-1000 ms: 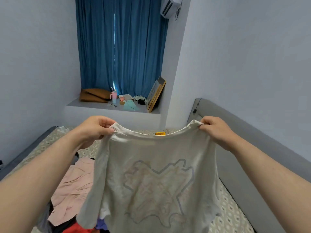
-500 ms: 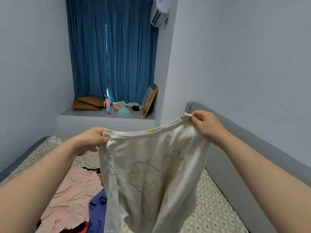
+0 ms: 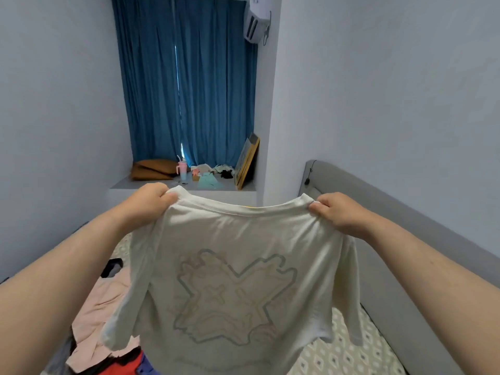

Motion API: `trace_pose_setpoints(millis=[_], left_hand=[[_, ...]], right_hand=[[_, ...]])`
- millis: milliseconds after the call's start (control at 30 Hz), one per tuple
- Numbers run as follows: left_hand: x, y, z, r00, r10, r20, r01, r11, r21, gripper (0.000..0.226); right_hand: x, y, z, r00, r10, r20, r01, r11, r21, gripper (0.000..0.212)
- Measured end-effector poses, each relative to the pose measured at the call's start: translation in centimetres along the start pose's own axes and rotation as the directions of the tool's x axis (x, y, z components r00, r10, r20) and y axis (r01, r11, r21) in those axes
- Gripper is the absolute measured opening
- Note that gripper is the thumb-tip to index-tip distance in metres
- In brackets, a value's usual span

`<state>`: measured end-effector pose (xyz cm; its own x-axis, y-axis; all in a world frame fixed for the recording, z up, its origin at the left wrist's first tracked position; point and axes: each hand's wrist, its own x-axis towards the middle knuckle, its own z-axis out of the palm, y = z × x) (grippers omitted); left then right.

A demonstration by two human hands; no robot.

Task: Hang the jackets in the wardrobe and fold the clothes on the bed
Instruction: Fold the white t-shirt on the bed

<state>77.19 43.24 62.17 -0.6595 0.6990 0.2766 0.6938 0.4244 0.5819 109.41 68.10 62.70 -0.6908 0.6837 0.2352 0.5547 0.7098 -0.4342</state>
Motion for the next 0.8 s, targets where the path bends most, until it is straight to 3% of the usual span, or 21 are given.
trace_pose_setpoints(millis=[200,400,533,633,800], left_hand=[[-2.1,3.0,0.0,0.999,-0.016,0.029,0.024,0.960,-0.280,0.029],[-3.2,4.6,1.2,0.997,0.022,0.080,0.007,0.936,-0.351,0.012],[-3.9,4.3,3.1,0.988,-0.021,0.151,0.050,0.981,-0.190,0.013],[-4.5,4.0,5.7,0.997,-0.055,0.050,0.055,0.998,0.006,0.027],[-5.3,3.4,9.8,0.993,-0.051,-0.108,0.052,0.999,0.005,0.029]], right_hand=[[-0.8,1.6,-2.1,0.998,-0.056,0.005,0.055,0.984,0.172,0.030],[-1.8,4.1,-3.1,0.997,-0.080,-0.005,0.079,0.962,0.262,0.011],[-2.0,6.0,-1.8,0.993,-0.030,-0.116,0.055,0.974,0.218,0.023],[-2.4,7.6,0.1,0.986,-0.001,-0.168,0.033,0.981,0.191,0.025],[-4.6,10.4,1.9,0.982,-0.011,-0.187,0.032,0.994,0.106,0.029]])
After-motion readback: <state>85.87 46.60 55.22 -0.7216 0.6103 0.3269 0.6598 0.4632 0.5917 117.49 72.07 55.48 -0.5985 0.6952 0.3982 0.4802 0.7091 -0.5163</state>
